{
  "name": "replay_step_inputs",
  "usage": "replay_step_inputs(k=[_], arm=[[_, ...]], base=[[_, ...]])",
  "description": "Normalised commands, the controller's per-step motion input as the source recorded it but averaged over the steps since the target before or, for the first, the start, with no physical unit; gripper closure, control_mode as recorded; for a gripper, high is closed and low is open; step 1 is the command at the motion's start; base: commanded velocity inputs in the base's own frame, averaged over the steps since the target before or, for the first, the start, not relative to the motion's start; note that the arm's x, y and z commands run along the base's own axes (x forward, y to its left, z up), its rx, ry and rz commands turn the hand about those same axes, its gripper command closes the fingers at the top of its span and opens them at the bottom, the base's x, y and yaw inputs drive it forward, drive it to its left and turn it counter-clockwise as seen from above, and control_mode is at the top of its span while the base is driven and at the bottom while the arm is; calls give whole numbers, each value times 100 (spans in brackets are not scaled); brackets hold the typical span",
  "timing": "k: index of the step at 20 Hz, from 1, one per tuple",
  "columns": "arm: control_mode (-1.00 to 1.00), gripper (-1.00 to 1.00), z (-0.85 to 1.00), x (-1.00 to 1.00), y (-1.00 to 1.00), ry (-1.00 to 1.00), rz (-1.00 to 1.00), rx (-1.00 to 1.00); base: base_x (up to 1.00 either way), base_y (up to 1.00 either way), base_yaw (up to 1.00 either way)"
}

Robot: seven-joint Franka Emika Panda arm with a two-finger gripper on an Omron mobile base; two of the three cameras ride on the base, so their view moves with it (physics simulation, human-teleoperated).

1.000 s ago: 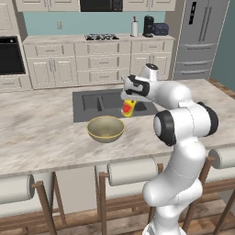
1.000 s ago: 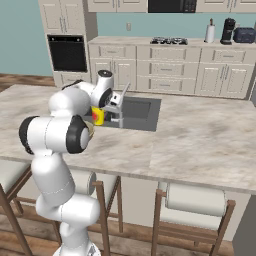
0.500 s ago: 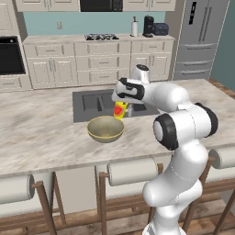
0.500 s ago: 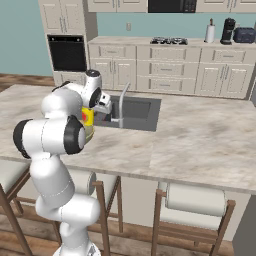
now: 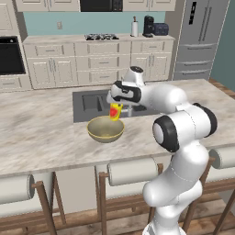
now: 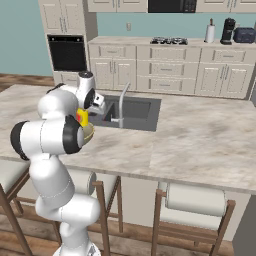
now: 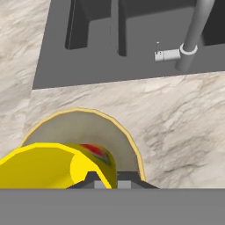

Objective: Place the cup inside the bowl on the dining table and move the bowl to any counter.

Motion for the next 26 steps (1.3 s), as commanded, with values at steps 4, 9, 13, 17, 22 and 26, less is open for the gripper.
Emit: replay_step_inputs(k=[4, 9, 13, 17, 22, 26], arm=[[-100, 100, -13, 0, 0, 0, 0, -1], [-100, 100, -12, -1, 13, 0, 0, 0], [-100, 100, -2, -3, 32, 0, 0, 0], [-100, 100, 0, -3, 26, 0, 0, 0], [-100, 100, -6, 0, 15, 0, 0, 0], [-100, 100, -25, 0, 7, 1, 0, 0]], base=[[0, 0, 0], [0, 0, 0], [0, 0, 0], [0, 0, 0], [0, 0, 0], [0, 0, 0]])
